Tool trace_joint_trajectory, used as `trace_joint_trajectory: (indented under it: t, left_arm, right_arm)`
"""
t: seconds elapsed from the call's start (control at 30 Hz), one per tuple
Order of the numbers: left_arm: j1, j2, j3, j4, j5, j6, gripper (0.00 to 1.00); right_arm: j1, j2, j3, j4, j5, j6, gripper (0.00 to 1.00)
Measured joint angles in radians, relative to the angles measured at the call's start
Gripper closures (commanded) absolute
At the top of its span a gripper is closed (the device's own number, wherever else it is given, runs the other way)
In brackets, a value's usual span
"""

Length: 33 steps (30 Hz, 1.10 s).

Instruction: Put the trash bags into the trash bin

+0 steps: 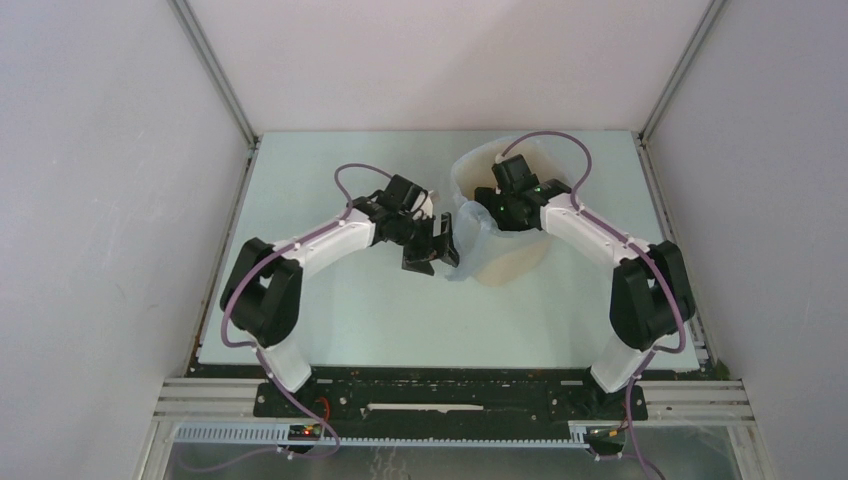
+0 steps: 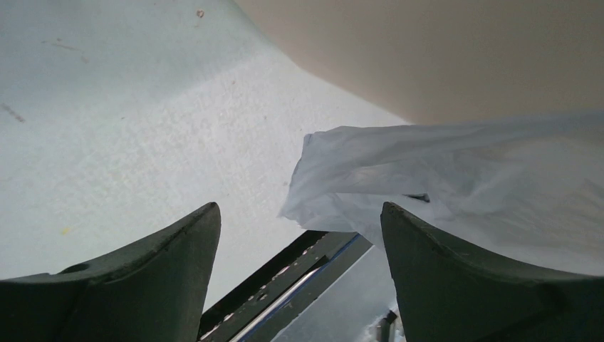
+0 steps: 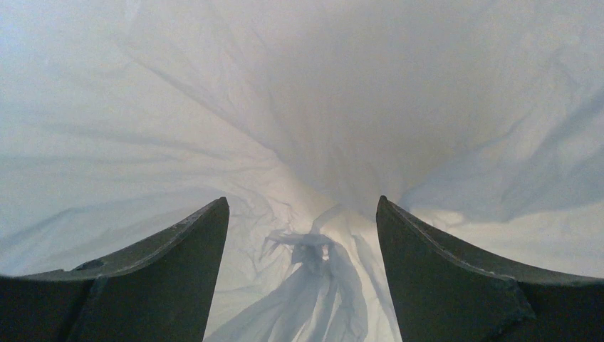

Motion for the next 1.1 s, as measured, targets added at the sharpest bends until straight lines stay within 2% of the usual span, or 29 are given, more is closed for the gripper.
trace_joint_trajectory:
  t: [0.3, 0.43, 0.57, 0.73, 0.93, 1.1]
  left_arm:
    - [0.0, -0.192, -0.097, -0.05, -0.042, 0.061, 0.08]
    - [0.0, -0.229, -0.139, -0.061, -0.046, 0.073, 0.08]
    - [0.0, -0.23, -0.162, -0.076, -0.046, 0.074, 0.07]
    - [-0.007, -0.223, -0.162, -0.055, -0.042, 0.066, 0.09]
    - [-0.008, -0.127, -0.159, -0.017, -0.045, 0.053, 0.16]
    - [-0.008, -0.115, -0.159, -0.013, -0.046, 0.056, 0.06]
  right_arm:
    - [0.009, -0.034, 0.004, -0.058, -0.023, -0.003, 0.15]
    - [0.005, -0.048, 0.008, -0.08, -0.042, -0.003, 0.15]
    - [-0.005, -0.035, 0.043, -0.117, -0.052, -0.001, 0.16]
    - [0.001, 0.044, 0.178, -0.166, -0.049, 0.009, 0.16]
    - [0.034, 0.079, 0.261, -0.221, -0.036, 0.013, 0.16]
    - [0.036, 0.013, 0.204, -0.249, -0.052, 0.003, 0.16]
